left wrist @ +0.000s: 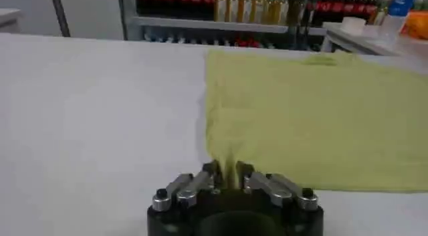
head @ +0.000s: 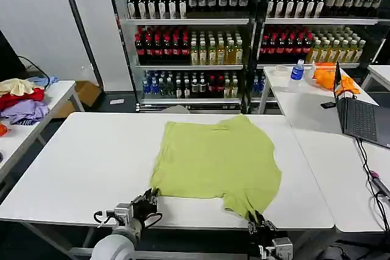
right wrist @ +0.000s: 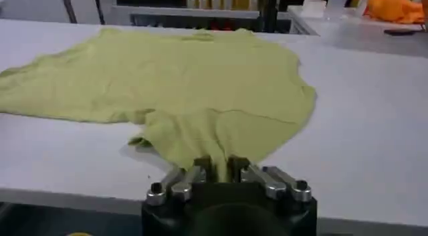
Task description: Fold and organize the clothes.
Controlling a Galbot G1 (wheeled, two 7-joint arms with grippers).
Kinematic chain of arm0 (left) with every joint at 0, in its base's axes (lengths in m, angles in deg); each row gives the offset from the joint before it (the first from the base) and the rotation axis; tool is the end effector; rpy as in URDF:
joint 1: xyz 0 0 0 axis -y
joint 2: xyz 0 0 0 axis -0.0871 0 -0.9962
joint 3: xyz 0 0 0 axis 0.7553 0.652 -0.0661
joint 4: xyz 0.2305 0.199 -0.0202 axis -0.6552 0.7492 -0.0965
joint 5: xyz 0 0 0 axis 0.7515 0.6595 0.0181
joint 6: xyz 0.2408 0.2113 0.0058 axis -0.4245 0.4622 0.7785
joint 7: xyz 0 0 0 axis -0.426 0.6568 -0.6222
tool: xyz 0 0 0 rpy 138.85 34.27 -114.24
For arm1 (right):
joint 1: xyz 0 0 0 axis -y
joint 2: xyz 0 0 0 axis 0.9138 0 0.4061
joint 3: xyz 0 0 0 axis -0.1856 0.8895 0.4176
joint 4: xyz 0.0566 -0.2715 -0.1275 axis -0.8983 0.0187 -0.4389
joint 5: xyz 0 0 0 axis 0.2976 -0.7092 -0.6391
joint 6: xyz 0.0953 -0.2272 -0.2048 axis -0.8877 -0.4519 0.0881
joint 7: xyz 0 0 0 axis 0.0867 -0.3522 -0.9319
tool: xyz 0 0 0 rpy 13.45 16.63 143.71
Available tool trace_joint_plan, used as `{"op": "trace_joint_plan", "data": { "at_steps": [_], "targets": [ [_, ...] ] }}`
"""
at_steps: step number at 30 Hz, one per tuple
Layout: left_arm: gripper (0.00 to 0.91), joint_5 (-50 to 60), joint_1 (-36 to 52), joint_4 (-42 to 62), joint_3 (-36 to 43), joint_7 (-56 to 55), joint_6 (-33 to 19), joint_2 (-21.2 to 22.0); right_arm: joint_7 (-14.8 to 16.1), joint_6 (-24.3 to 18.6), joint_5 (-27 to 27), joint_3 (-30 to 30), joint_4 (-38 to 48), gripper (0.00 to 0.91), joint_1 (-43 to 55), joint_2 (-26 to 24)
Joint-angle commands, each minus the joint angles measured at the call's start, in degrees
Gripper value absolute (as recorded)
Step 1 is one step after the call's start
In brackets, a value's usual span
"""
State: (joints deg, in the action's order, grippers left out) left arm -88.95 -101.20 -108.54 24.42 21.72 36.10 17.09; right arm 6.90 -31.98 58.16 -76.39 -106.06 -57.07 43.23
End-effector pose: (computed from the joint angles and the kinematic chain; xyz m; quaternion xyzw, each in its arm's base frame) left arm 0.2176 -0.0012 -0.2660 -0.0714 -0.9559 0.0295 0.2833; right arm 0.1438 0.0064 -0.2579 0.0381 -0.9596 0.0289 0.2774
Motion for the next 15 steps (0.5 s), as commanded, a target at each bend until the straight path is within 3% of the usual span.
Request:
{"op": "trace_joint_plan", "data": {
  "at_steps": [1,15],
  "targets": [
    [0.040,-2.13,-3.74,-6.49,-3.06,0.26,-1.80,0.09,-0.02,-1.71,0.29,-1.16,-3.63,0.000,-1.06,-0.38],
    [0.040,-3.81,-11.99,-18.52,-10.19,-0.04,-1.78,-2.25,0.42,-2.19,1.12,-7.70,-12.43,0.000,-3.21,-3.87]
  ]
}}
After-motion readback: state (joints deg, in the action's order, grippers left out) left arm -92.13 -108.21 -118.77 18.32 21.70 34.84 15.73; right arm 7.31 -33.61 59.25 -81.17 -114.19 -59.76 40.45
